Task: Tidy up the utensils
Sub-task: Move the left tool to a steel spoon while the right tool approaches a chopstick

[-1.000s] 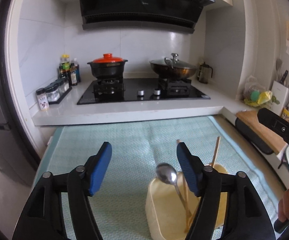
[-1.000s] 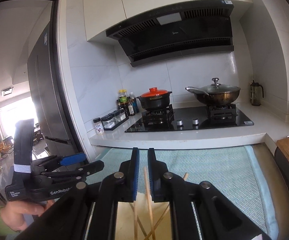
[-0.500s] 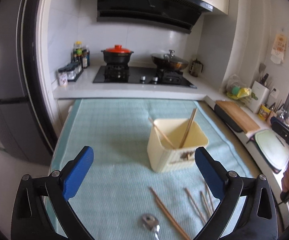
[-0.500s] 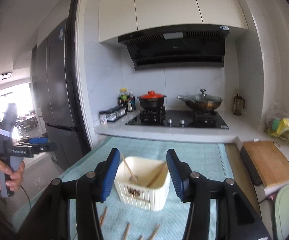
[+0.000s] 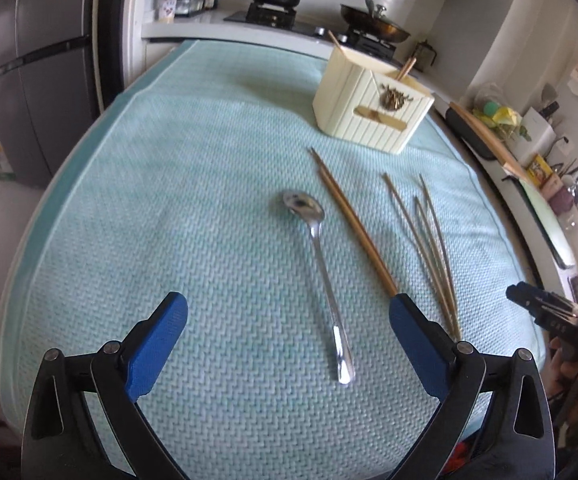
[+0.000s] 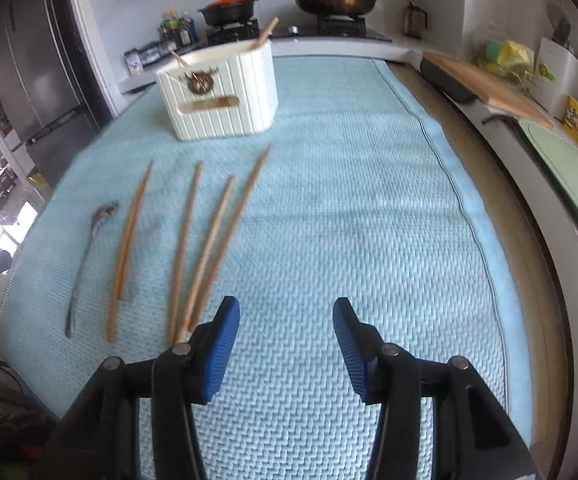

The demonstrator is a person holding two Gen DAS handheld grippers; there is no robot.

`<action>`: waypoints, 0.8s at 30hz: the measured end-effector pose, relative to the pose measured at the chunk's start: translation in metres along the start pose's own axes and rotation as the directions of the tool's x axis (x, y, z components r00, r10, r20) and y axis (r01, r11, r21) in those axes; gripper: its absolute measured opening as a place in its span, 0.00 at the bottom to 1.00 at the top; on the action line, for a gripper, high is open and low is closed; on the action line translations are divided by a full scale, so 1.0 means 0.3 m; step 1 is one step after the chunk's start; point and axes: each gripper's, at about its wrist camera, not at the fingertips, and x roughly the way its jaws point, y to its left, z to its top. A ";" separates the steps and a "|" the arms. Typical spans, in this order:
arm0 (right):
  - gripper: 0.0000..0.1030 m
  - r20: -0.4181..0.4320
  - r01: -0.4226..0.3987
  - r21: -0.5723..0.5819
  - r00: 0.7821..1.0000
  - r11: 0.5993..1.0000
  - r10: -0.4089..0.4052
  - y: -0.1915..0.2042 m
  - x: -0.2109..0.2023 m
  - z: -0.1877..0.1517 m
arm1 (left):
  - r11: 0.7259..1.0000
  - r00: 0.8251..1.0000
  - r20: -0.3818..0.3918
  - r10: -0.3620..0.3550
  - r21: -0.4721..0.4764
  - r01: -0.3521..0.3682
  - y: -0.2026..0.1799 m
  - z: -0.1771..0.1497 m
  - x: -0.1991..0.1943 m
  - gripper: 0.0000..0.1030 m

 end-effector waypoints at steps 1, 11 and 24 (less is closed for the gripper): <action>0.48 -0.015 0.021 0.000 1.000 1.000 -0.021 -0.003 0.018 -0.026 | 1.000 1.000 -0.031 -0.002 0.013 0.003 -0.006 -0.009 0.024 0.98; 0.66 -0.081 0.093 -0.006 0.992 0.996 -0.093 0.000 0.102 -0.114 | 0.994 0.989 -0.103 0.102 -0.025 -0.105 0.081 -0.091 0.156 1.00; 1.00 -0.094 0.146 0.045 0.985 0.988 -0.141 -0.006 0.136 -0.127 | 0.965 0.963 -0.080 0.257 0.067 -0.252 0.069 -0.109 0.175 1.00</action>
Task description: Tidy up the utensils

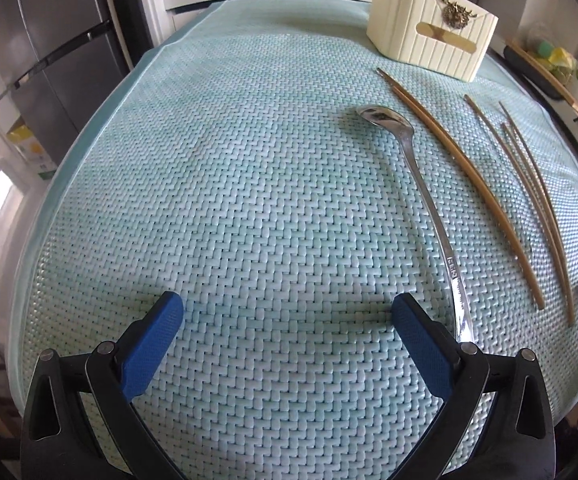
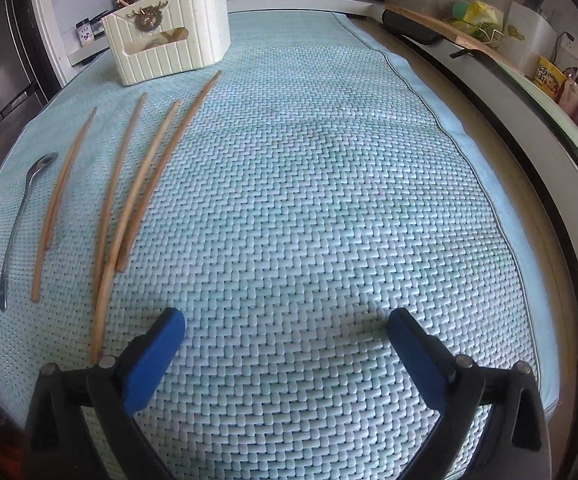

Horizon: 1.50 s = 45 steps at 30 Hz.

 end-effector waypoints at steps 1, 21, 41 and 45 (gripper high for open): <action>1.00 0.005 -0.001 -0.003 1.000 1.000 0.001 -0.001 0.000 -0.002 | 1.000 1.000 0.006 0.000 0.001 0.000 0.001 -0.003 -0.002 1.00; 0.70 0.154 -0.130 0.033 0.980 0.991 0.123 -0.002 -0.026 0.150 | 0.988 0.982 0.107 -0.154 -0.013 0.156 -0.077 0.211 -0.038 0.99; 0.21 0.001 -0.178 -0.130 0.984 0.975 0.180 0.224 0.254 0.542 | 0.996 0.998 -0.008 -0.067 0.059 0.067 -0.151 0.354 0.172 0.99; 0.09 -0.039 -0.156 -0.165 0.988 0.974 0.152 0.230 0.266 0.568 | 0.994 0.998 -0.011 -0.055 0.099 0.056 -0.147 0.362 0.185 0.99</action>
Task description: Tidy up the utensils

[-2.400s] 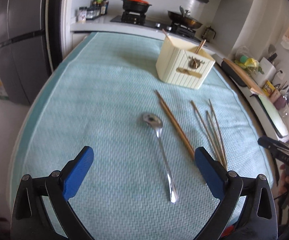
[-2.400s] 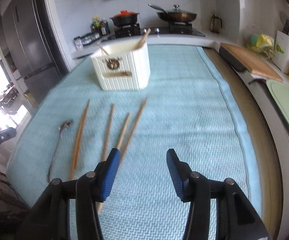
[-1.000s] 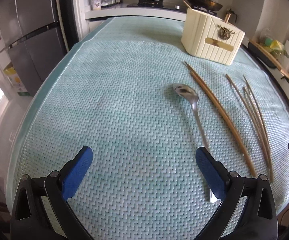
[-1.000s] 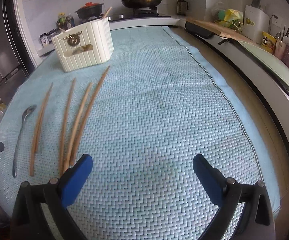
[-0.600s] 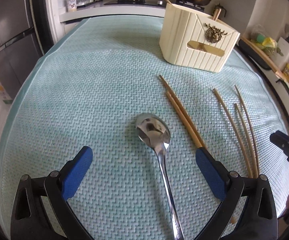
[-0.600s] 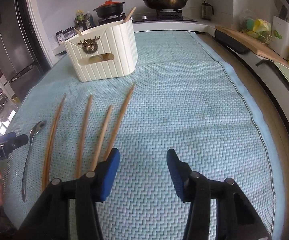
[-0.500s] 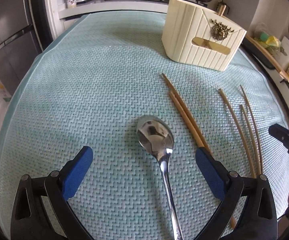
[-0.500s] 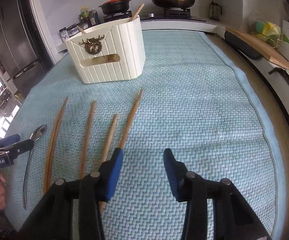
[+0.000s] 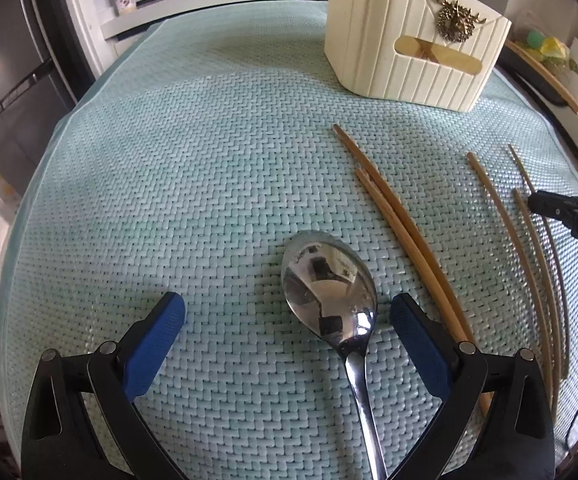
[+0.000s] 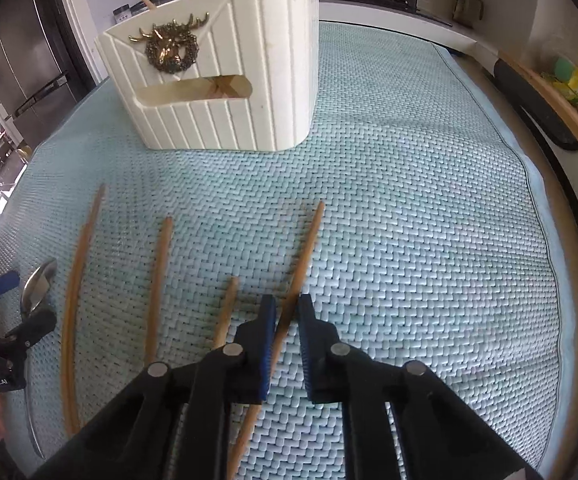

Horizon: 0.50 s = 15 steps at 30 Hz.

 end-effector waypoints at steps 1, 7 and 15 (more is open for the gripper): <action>0.07 -0.013 -0.006 -0.004 1.000 1.000 0.006 -0.004 0.000 0.004 | 1.000 1.000 0.000 -0.004 0.001 0.004 0.001 0.006 0.000 0.98; 0.06 -0.001 -0.061 0.048 0.998 0.997 0.061 -0.063 -0.051 -0.027 | 0.998 0.998 0.026 -0.053 0.032 0.052 0.005 0.025 -0.029 0.50; 0.06 0.127 -0.118 0.117 0.987 0.986 0.103 -0.115 -0.197 -0.075 | 0.993 0.987 0.101 -0.121 -0.001 0.121 0.019 0.006 -0.122 0.40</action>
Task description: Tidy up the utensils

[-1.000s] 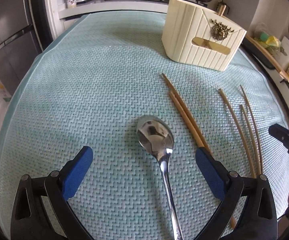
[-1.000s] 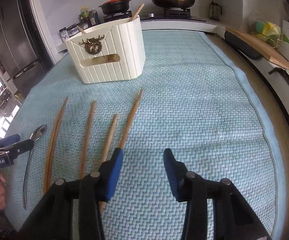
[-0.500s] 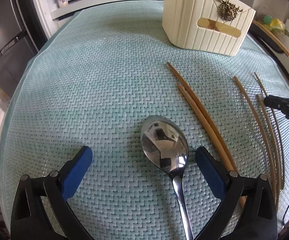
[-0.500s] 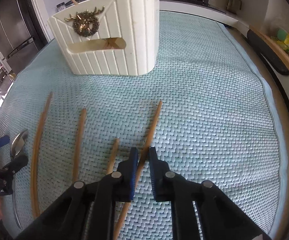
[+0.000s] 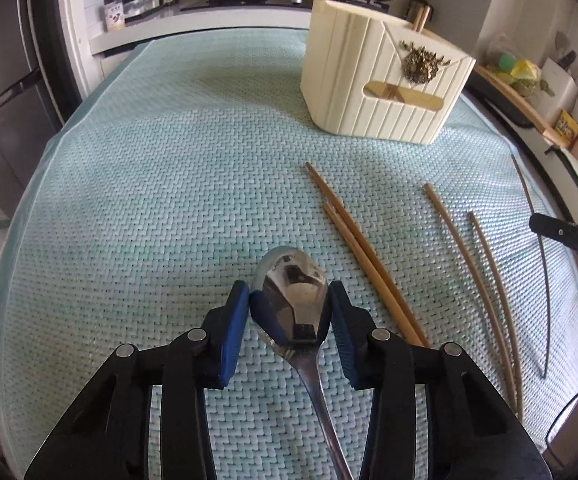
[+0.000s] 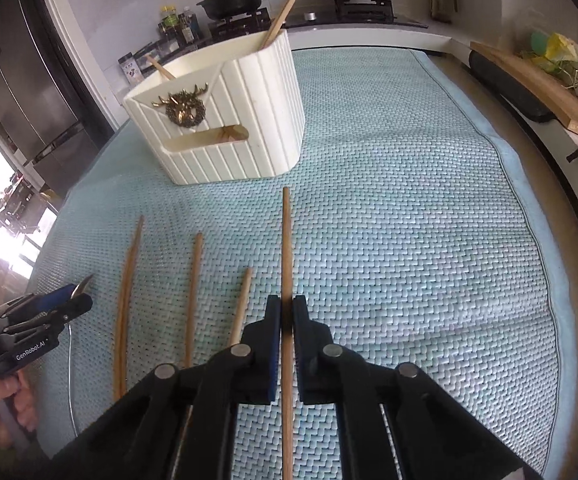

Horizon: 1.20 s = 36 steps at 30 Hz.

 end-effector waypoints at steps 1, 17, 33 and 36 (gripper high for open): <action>0.06 0.015 -0.003 0.007 1.000 1.000 0.002 -0.004 -0.021 -0.002 | 1.000 1.000 0.018 -0.007 -0.006 0.007 0.004 0.002 -0.022 0.39; 0.06 0.164 -0.049 0.066 0.986 0.997 0.037 -0.003 -0.230 -0.047 | 0.997 0.997 0.064 -0.046 -0.063 0.050 0.072 0.002 -0.139 0.37; 0.06 0.131 -0.075 0.069 0.989 0.995 0.065 0.007 -0.182 -0.093 | 0.995 0.992 -0.088 0.089 -0.040 -0.093 0.085 -0.072 0.009 0.65; 0.06 0.133 -0.081 0.067 0.989 0.994 0.072 0.016 -0.182 -0.093 | 0.993 0.989 -0.095 0.115 -0.001 -0.116 0.070 -0.074 0.042 0.40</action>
